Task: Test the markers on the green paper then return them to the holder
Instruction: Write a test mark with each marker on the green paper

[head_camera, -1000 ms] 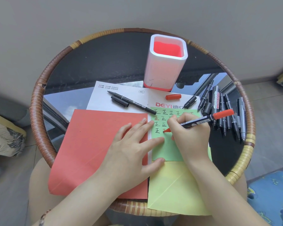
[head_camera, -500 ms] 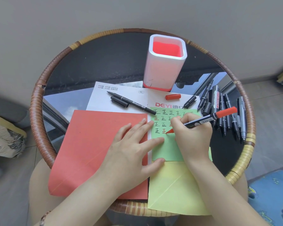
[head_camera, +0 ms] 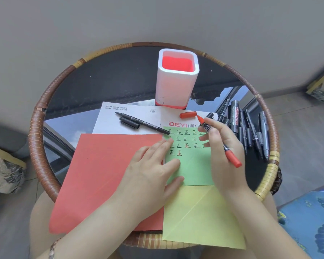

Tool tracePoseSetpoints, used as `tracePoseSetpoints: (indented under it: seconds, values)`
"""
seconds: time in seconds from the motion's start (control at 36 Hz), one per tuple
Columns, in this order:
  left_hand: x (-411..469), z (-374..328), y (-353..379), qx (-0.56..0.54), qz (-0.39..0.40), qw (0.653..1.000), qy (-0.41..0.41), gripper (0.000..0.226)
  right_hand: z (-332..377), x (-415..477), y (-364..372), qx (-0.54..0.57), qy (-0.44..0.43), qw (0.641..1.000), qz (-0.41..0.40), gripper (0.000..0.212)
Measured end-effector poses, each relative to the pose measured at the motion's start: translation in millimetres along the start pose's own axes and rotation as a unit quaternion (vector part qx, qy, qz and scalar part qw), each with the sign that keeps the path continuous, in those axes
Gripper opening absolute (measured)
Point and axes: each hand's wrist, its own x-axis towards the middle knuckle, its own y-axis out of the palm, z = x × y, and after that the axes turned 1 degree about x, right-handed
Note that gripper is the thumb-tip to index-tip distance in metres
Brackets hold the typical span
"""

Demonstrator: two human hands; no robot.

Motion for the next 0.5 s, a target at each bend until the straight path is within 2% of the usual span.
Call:
tracePoseSetpoints:
  seconds: [0.06, 0.17, 0.28, 0.39, 0.5]
  values:
    - [0, 1, 4, -0.014, 0.000, 1.000, 0.006, 0.030, 2, -2, -12, -0.076, -0.041, 0.996, 0.030, 0.024]
    - [-2, 3, 9, -0.031, -0.007, 0.999, 0.008, 0.029, -1, 6, -35, -0.193, -0.069, 0.978, 0.022, 0.010]
    - [-3, 3, 11, -0.039, -0.009, 0.999, 0.004, 0.028, -8, 29, -49, -0.342, -0.128, 0.929, 0.060, 0.014]
    - [-4, 4, 11, -0.045, -0.010, 0.999, 0.000, 0.028, -10, 52, -41, -0.443, -0.104, 0.887, 0.084, 0.037]
    - [-3, 4, 11, -0.047, -0.013, 0.999, 0.000, 0.027, -15, 68, -27, -0.538, -0.063, 0.832, 0.122, 0.041]
